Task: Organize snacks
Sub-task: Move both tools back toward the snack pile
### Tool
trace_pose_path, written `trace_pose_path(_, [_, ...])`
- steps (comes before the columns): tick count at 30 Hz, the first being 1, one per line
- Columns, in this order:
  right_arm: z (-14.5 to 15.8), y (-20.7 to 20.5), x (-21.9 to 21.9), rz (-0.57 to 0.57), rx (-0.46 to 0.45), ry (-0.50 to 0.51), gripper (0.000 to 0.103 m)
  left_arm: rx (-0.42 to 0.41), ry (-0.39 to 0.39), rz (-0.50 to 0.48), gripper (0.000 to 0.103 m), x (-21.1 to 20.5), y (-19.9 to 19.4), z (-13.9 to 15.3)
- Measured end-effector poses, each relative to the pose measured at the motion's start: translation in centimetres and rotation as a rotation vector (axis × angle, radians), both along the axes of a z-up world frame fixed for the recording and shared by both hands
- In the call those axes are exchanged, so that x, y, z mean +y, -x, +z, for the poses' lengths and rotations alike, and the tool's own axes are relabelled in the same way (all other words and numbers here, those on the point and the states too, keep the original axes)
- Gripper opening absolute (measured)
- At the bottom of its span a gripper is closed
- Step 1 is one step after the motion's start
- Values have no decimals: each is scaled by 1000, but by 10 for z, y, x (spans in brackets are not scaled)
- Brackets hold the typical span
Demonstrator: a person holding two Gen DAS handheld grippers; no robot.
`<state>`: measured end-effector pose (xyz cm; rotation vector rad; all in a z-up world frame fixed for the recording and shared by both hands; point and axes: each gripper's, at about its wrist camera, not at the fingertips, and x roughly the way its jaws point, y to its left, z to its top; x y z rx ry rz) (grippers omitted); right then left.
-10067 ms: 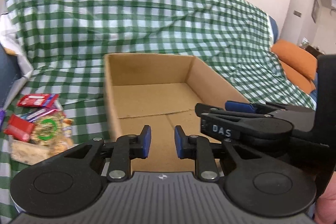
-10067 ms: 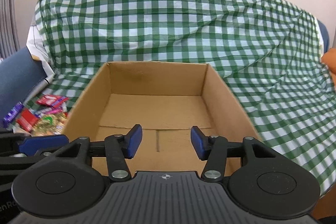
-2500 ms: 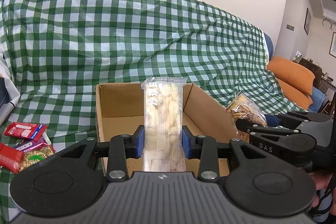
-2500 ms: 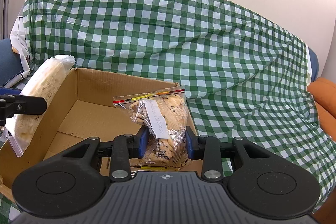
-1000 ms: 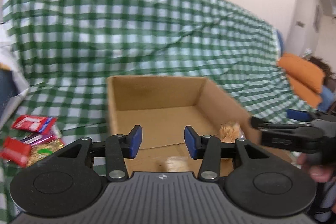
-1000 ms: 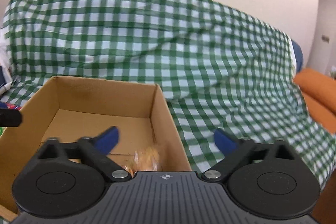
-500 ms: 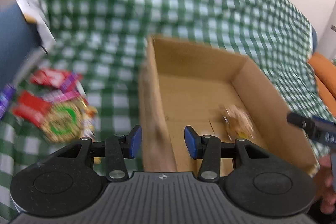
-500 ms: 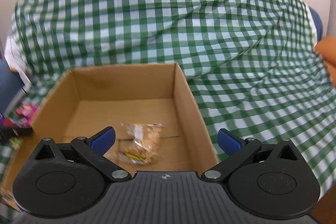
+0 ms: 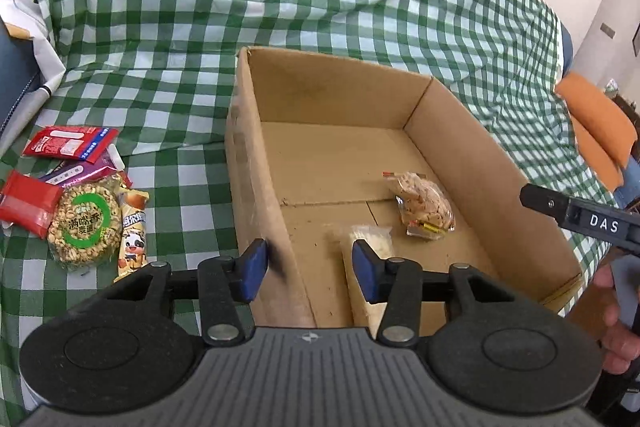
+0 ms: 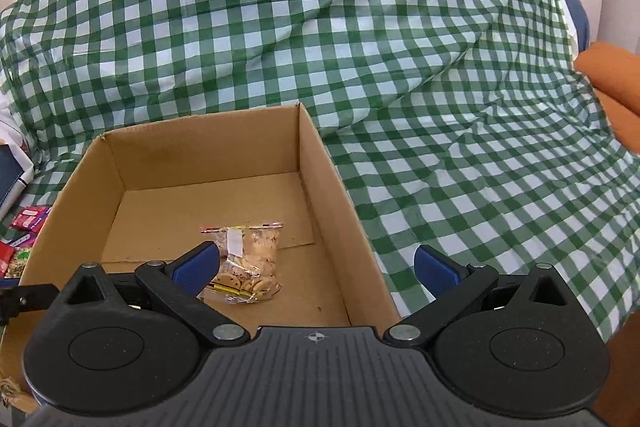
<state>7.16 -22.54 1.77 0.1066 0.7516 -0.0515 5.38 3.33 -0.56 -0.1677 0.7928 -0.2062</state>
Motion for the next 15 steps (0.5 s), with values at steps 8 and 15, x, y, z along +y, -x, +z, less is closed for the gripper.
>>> trace_pose_path(8, [6,3,5,-27,-54,-49,81,-94,-145,72,47,36,8,24])
trace_pose_path(15, [24,16,34,68,-170,-104,61,-21,-449,168,14,119,-14,21])
